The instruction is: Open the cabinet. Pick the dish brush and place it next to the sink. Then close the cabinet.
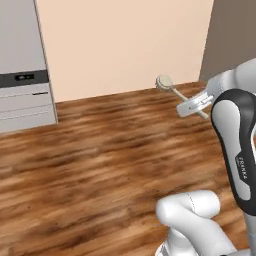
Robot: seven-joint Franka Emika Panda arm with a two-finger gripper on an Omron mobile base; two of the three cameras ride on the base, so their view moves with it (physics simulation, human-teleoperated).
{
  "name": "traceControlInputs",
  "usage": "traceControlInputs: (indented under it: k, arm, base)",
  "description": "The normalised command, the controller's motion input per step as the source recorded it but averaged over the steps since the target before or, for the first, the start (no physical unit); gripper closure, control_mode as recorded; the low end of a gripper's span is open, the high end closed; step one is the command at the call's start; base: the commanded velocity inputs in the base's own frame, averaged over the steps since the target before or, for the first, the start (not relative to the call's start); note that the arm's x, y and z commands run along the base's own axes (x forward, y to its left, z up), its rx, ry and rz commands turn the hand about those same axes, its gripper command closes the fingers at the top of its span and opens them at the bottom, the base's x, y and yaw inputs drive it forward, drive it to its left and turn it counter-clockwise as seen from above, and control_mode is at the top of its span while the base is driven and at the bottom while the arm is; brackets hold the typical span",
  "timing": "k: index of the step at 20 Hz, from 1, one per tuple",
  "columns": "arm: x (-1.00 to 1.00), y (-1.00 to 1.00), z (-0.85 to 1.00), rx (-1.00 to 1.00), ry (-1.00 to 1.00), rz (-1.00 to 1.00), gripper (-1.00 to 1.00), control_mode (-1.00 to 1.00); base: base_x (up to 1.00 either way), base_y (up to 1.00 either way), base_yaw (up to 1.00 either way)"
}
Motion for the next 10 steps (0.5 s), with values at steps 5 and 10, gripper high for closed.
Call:
traceControlInputs:
  k: [5, 10]
  arm:
    - [0.0, 0.0, 0.0, 0.0, 0.0, 0.0, 1.0, 1.0]
    - [0.0, 0.0, 0.0, 0.0, 0.0, 0.0, 1.0, 1.0]
  base:
    - [0.11, -0.04, -0.87]
    - [0.08, -0.1, -0.88]
